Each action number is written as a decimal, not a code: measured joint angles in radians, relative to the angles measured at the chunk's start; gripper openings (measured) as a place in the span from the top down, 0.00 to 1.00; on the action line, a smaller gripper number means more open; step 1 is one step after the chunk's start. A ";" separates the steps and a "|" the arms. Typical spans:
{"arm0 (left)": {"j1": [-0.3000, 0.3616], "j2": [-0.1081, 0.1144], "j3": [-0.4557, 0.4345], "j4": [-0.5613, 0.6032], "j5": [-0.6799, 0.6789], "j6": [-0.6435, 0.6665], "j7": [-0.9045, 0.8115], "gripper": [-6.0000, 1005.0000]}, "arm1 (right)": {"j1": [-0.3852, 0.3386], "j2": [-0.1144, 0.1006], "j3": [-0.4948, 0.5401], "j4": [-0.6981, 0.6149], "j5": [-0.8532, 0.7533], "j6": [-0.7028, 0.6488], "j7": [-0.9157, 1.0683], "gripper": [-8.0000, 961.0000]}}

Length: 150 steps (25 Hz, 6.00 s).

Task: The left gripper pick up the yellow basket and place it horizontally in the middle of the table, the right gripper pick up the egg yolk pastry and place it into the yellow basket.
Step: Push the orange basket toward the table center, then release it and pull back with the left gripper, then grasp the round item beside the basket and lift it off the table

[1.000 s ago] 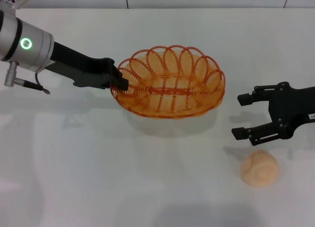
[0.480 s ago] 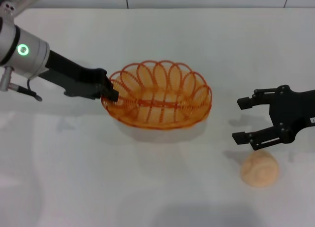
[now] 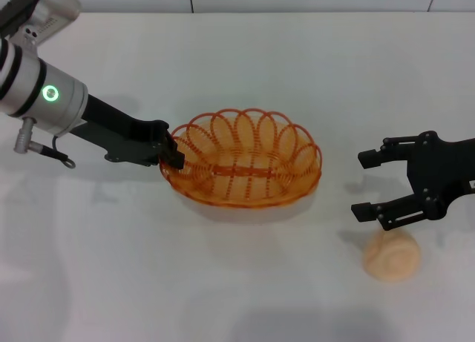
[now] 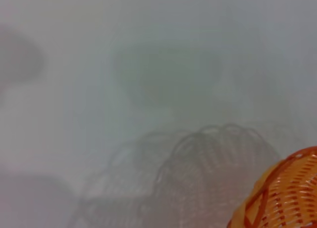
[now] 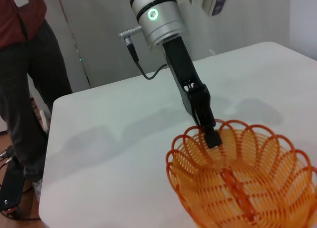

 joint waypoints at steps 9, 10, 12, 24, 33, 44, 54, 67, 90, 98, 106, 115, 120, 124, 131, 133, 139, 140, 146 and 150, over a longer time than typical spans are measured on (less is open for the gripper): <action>-0.047 -0.010 0.002 -0.040 0.011 -0.037 0.004 0.91 | 0.000 0.000 0.000 -0.011 0.001 -0.005 0.000 0.09; -0.058 -0.011 0.002 -0.057 0.012 -0.047 0.008 0.91 | -0.001 0.000 0.000 -0.012 0.001 -0.006 0.000 0.09; -0.068 -0.012 0.003 -0.074 0.012 -0.055 0.011 0.91 | -0.001 0.000 0.000 -0.013 0.001 -0.007 0.000 0.09; -0.085 -0.026 0.003 -0.135 0.016 -0.101 0.020 0.91 | -0.001 -0.002 0.000 -0.014 0.002 -0.010 0.000 0.09; -0.088 -0.030 0.004 -0.138 0.032 -0.101 0.019 0.91 | -0.002 -0.001 0.010 -0.014 0.002 -0.022 -0.004 0.09; -0.088 -0.034 0.028 -0.143 0.051 -0.112 0.016 0.91 | -0.002 0.000 0.011 -0.008 0.001 -0.023 -0.009 0.09; -0.091 -0.042 0.041 -0.143 0.079 -0.129 0.015 0.91 | -0.002 0.000 0.011 -0.005 0.001 -0.021 -0.010 0.09; -0.091 -0.040 0.035 -0.144 0.070 -0.125 0.015 0.89 | -0.002 0.000 0.012 -0.011 0.001 -0.020 -0.011 0.09; -0.085 -0.020 0.033 -0.095 -0.004 -0.082 0.045 0.19 | -0.004 -0.001 0.040 -0.012 0.001 -0.024 -0.011 0.09; -0.040 -0.020 0.030 -0.018 -0.019 -0.102 0.099 0.13 | -0.014 0.000 0.042 -0.010 0.001 -0.020 -0.010 0.09; 0.099 -0.002 -0.006 0.114 -0.179 -0.139 0.342 0.13 | -0.024 0.000 0.042 -0.001 0.002 -0.012 -0.003 0.09; 0.193 0.003 -0.175 0.144 -0.347 -0.137 0.711 0.13 | -0.027 0.000 0.014 0.008 -0.011 0.019 0.040 0.10; 0.219 0.016 -0.169 0.146 -0.372 -0.104 0.844 0.13 | -0.029 0.000 -0.016 -0.010 -0.038 0.045 0.082 0.11; 0.216 0.018 -0.160 0.150 -0.347 0.005 0.977 0.13 | -0.029 0.000 -0.047 -0.030 -0.076 0.061 0.122 0.12; 0.223 0.019 -0.152 0.199 -0.346 0.157 1.121 0.13 | -0.034 0.000 -0.094 -0.056 -0.149 0.074 0.205 0.13; 0.224 0.019 -0.152 0.202 -0.348 0.179 1.139 0.13 | -0.035 0.000 -0.107 -0.063 -0.161 0.073 0.219 0.13; 0.227 0.015 -0.153 0.202 -0.342 0.193 1.164 0.13 | -0.042 0.000 -0.134 -0.096 -0.231 0.064 0.265 0.15; 0.228 0.014 -0.153 0.203 -0.342 0.194 1.165 0.13 | -0.042 0.000 -0.136 -0.099 -0.246 0.063 0.274 0.15; 0.235 0.011 -0.153 0.203 -0.346 0.199 1.162 0.13 | -0.043 0.000 -0.143 -0.105 -0.283 0.056 0.285 0.16; 0.234 0.009 -0.153 0.203 -0.349 0.213 1.159 0.13 | -0.046 0.000 -0.149 -0.106 -0.301 0.057 0.286 0.16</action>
